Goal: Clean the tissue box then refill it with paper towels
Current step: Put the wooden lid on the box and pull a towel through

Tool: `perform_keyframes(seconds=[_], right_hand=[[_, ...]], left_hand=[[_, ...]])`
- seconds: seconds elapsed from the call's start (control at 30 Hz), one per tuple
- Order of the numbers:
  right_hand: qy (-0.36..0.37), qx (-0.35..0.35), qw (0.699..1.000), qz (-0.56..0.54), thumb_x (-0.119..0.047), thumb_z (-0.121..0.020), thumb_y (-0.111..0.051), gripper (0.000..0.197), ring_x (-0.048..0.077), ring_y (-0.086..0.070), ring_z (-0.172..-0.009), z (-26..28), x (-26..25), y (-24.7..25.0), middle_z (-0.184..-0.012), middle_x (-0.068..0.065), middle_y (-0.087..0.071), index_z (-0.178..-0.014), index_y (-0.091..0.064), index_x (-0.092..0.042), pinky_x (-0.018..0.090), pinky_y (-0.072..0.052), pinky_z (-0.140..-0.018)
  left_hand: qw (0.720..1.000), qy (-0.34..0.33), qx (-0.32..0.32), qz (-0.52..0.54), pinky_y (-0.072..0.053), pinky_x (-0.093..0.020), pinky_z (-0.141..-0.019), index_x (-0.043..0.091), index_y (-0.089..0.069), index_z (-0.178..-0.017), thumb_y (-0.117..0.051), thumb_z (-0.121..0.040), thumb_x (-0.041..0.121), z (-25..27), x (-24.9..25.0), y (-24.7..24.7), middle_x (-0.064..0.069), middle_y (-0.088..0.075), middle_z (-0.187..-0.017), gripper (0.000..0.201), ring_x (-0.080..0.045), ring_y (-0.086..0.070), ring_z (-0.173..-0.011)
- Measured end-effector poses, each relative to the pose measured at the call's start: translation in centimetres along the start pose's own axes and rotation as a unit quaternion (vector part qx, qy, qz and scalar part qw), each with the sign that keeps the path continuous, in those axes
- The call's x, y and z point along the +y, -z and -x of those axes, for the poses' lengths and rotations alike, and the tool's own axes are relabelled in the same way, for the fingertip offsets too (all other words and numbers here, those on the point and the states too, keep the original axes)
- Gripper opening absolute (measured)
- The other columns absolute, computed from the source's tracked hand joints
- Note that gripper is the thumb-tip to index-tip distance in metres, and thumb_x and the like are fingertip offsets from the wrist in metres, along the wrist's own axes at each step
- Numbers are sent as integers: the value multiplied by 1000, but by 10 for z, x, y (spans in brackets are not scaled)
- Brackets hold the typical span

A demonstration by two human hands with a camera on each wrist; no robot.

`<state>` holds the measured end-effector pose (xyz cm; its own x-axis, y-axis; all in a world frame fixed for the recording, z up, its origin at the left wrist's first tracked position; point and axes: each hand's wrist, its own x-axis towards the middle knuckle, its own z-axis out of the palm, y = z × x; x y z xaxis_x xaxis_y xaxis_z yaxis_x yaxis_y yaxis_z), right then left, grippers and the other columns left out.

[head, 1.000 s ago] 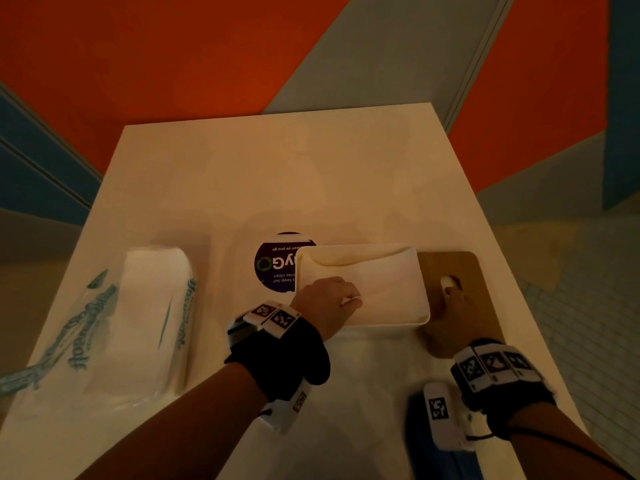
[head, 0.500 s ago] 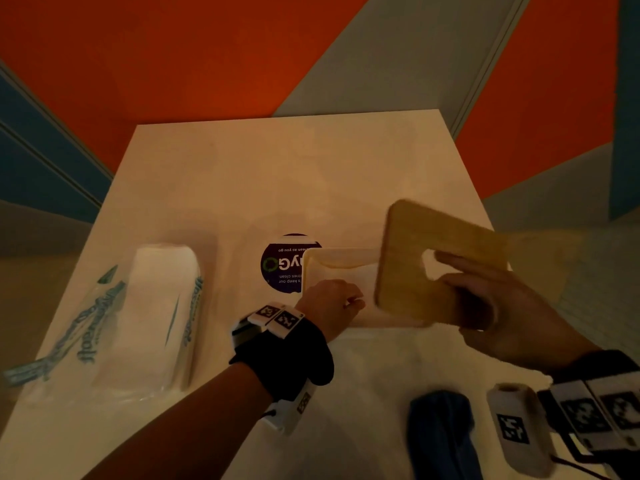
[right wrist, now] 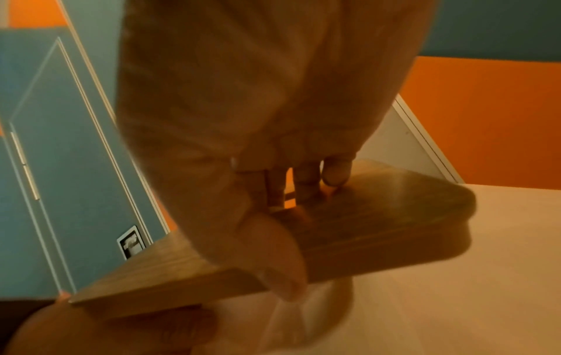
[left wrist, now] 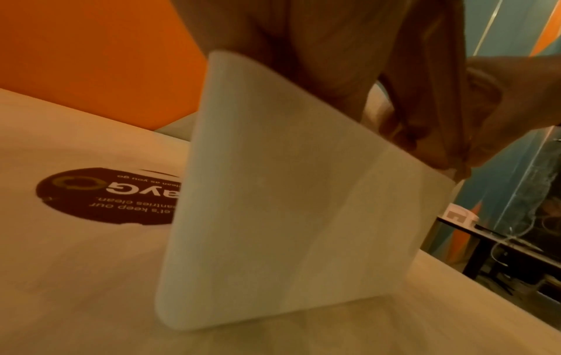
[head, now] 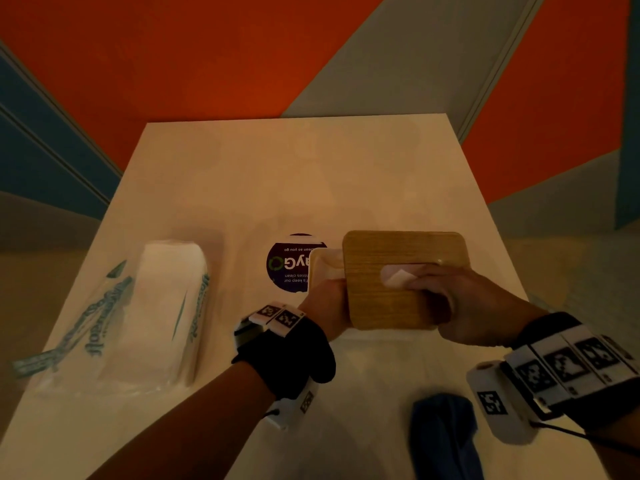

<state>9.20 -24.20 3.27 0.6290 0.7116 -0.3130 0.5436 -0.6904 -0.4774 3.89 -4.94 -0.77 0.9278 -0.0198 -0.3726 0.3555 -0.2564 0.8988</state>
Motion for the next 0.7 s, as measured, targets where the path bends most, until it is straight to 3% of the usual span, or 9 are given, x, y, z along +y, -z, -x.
perform_keyframes(seconds=[0.07,0.1,0.13,0.2,0.27,0.37,0.47,0.6,0.7], right_hand=[[-9,-2,1000,2,0,-70,-68,68,4,-30,-129,0,-5,3,-137,-13,-39,-131,-45,-19,1,-21,-100],[-12,-10,1000,2,-1,-72,-68,68,-1,-28,-125,0,-10,4,-131,-20,-35,-132,-43,-21,-9,-17,-90],[-13,-17,1000,0,-2,-73,-68,68,-2,-27,-123,-2,-13,5,-128,-22,-33,-133,-42,-23,-11,-17,-83],[-10,-28,1000,5,-4,-75,-67,68,6,-31,-129,-7,-23,5,-136,-16,-37,-134,-40,-24,-1,-23,-87],[-16,-46,999,20,-5,-76,-66,71,13,-31,-132,-11,-32,4,-145,-7,-34,-137,-36,-25,14,-29,-94],[-21,-72,997,31,-6,-78,-65,74,17,-30,-132,-17,-41,2,-147,-4,-33,-140,-29,-27,24,-34,-101],[-23,-84,995,45,-9,-77,-66,74,20,-34,-129,-21,-43,-1,-145,0,-37,-140,-30,-25,31,-39,-103],[-35,-96,993,62,-10,-76,-66,69,24,-40,-122,-28,-42,-3,-140,3,-40,-137,-36,-20,38,-46,-95],[-33,-96,992,70,-10,-76,-66,66,24,-45,-113,-33,-41,-8,-135,4,-43,-136,-38,-17,31,-48,-83]], left_hand=[[991,-88,18,-104,-52,-20,-66,19,-51,-70,-34,-94,12,2,-3,8,4,-59,-65,31,-2,-60,-60],[982,-102,36,-155,-50,-9,-63,20,-52,-74,-37,-94,11,3,-2,11,6,-54,-67,26,4,-58,-59],[974,-110,60,-186,-46,-2,-62,19,-55,-83,-41,-92,9,6,-2,15,11,-50,-69,19,10,-56,-60],[974,-106,128,-151,-40,4,-63,12,-56,-106,-48,-88,4,10,-10,24,17,-48,-79,22,10,-51,-66],[966,-114,198,-122,-41,3,-63,13,-53,-118,-52,-87,4,14,-18,30,12,-54,-94,33,5,-51,-73],[973,-47,220,-56,-44,-6,-65,12,-55,-117,-48,-90,10,18,-22,34,0,-59,-106,28,-11,-54,-86],[972,-19,232,-45,-48,-29,-79,9,-57,-115,-49,-90,14,17,-20,32,-13,-62,-115,27,-17,-54,-91],[973,-14,223,-63,-47,-32,-82,9,-58,-113,-55,-87,17,16,-19,32,-15,-60,-117,28,-19,-54,-92],[974,-3,221,-56,-50,-36,-89,11,-60,-113,-56,-87,15,16,-17,34,-16,-62,-117,27,-27,-60,-98]])
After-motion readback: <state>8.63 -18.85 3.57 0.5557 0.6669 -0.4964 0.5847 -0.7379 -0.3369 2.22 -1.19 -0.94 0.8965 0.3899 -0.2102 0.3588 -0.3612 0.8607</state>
